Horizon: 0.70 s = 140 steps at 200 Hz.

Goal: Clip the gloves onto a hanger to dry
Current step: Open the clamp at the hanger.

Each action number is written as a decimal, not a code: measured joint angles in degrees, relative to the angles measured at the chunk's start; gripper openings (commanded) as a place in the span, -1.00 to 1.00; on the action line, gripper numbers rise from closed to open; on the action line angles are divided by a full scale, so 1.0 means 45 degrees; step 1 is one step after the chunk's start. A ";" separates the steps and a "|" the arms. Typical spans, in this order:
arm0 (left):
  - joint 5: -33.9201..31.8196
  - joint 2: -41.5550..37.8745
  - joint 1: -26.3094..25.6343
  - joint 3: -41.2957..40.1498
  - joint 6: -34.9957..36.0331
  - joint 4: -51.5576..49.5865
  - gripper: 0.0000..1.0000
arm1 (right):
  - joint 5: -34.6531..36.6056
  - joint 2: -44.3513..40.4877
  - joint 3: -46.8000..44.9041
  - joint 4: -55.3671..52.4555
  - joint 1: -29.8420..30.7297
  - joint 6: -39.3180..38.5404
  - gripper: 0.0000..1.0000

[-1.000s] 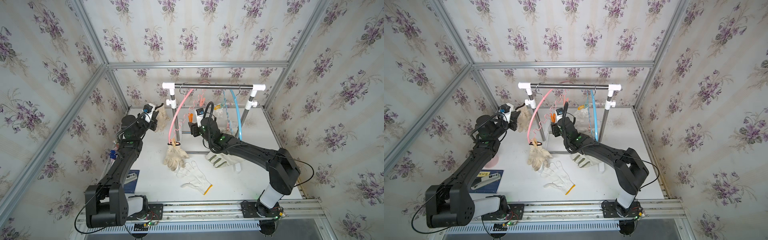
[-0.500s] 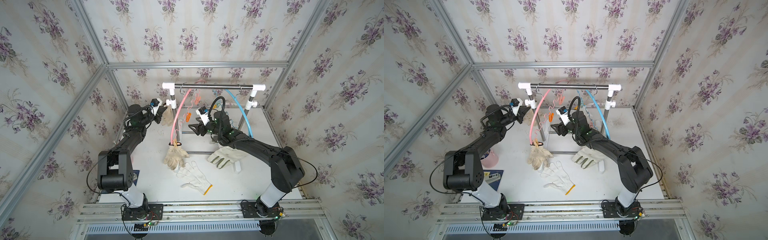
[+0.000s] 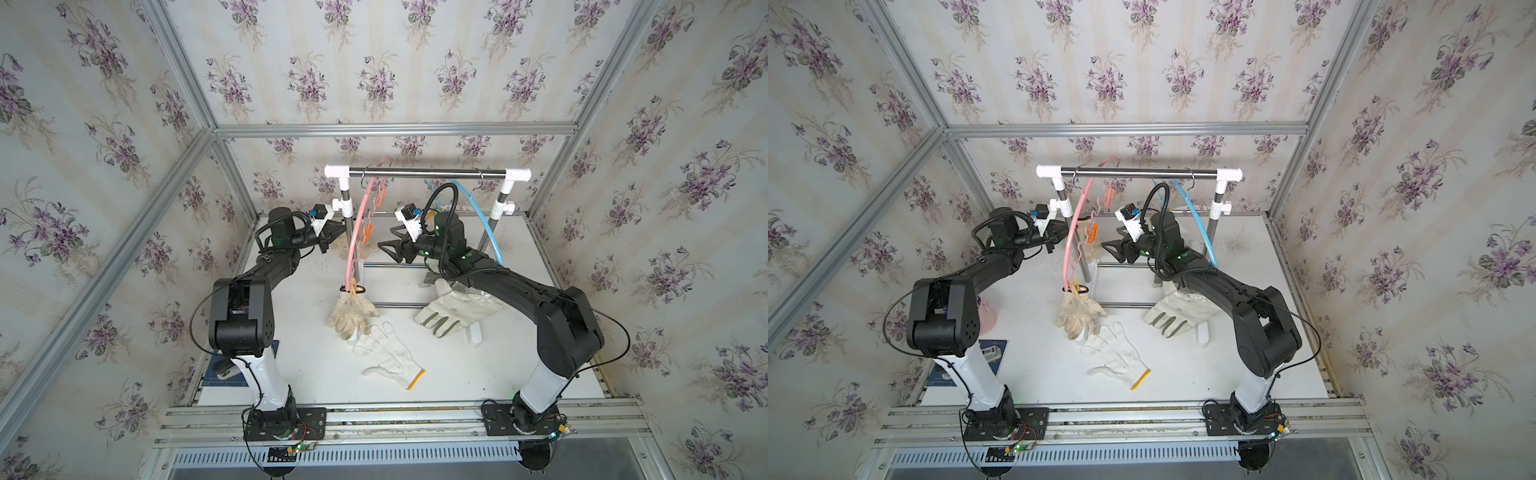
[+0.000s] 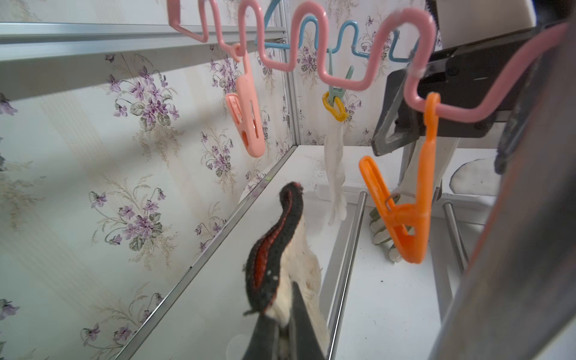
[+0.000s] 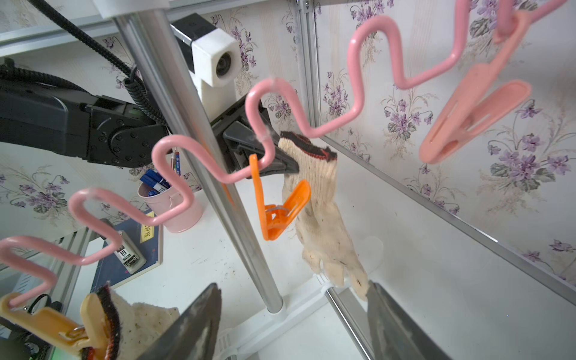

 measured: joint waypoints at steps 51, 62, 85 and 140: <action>0.0306 0.0675 -0.0165 0.0170 -0.0457 0.0724 -1.00 | -0.1209 0.0554 0.0617 0.0282 0.0005 0.0194 0.47; 0.0306 0.0699 -0.0165 0.0160 -0.0539 0.0845 -1.00 | -0.1413 0.0729 0.0772 0.0287 -0.0015 0.0194 0.48; 0.0340 0.0699 -0.0160 0.0058 -0.0724 0.1161 -1.00 | -0.1724 0.1073 0.1059 0.0393 -0.0044 0.0204 0.47; 0.0379 0.0772 -0.0165 -0.0165 -0.1054 0.1700 -1.00 | -0.2365 0.1826 0.1739 0.0957 -0.0267 0.0529 0.47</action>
